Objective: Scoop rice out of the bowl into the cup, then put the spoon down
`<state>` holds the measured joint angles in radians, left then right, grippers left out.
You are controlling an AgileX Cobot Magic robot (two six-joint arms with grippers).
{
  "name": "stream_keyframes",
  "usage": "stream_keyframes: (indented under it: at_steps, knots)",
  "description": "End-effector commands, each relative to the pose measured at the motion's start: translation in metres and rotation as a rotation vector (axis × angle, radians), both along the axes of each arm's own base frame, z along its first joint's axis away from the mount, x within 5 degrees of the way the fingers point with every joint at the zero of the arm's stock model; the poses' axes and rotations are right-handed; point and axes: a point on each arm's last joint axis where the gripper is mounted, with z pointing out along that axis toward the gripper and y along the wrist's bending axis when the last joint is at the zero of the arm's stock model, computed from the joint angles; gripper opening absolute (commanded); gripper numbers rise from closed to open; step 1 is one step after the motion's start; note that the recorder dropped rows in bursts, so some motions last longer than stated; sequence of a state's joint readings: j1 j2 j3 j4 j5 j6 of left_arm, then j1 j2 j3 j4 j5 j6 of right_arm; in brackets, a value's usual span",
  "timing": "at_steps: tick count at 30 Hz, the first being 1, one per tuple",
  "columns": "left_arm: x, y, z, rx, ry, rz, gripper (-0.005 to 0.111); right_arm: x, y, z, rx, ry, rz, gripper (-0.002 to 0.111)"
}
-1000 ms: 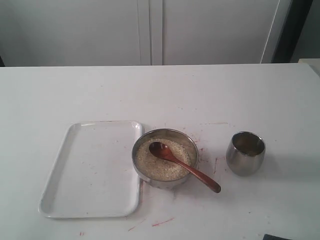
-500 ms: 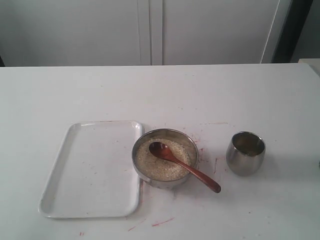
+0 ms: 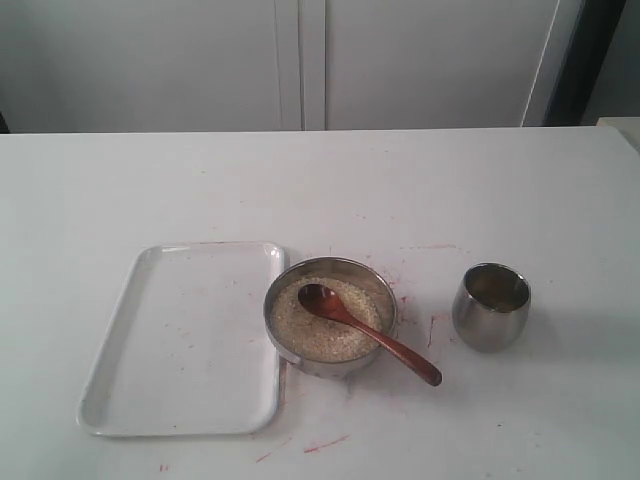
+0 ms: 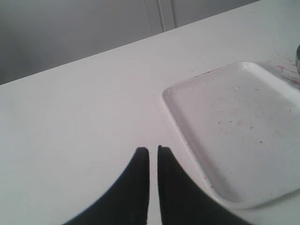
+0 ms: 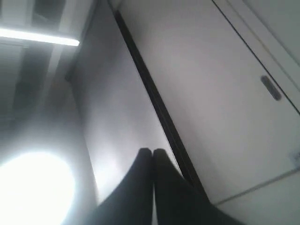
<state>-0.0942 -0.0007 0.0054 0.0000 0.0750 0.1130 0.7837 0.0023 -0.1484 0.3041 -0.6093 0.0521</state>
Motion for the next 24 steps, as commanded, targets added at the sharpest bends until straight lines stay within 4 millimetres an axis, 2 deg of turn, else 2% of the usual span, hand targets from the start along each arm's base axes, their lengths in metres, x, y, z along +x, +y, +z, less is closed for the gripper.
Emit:
stream_keyframes:
  at_steps: [1,4,8,13,19,24]
  knots:
    - [0.000,0.000,0.002,0.000,-0.003,0.002,0.014,-0.018,-0.008,0.036,-0.039,-0.156,-0.040,0.000]
    - [0.000,0.000,0.002,0.000,-0.003,0.002,0.014,-0.029,-0.016,0.057,-0.040,-0.201,-0.060,0.000]
    - [0.000,0.000,0.002,0.000,-0.003,0.002,0.014,-0.048,-0.027,0.082,-0.051,-0.357,-0.127,0.000]
    - [0.000,0.000,0.002,0.000,-0.003,0.002,0.014,-0.056,-0.030,0.114,-0.071,-0.423,-0.164,0.000]
    - [0.000,0.000,0.002,0.000,-0.003,0.002,0.014,-0.044,-0.018,0.148,-0.219,-0.336,-0.169,0.000]
    - [0.000,0.000,0.002,0.000,-0.003,0.002,0.014,-0.013,0.008,0.171,-0.509,-0.142,-0.190,0.000]
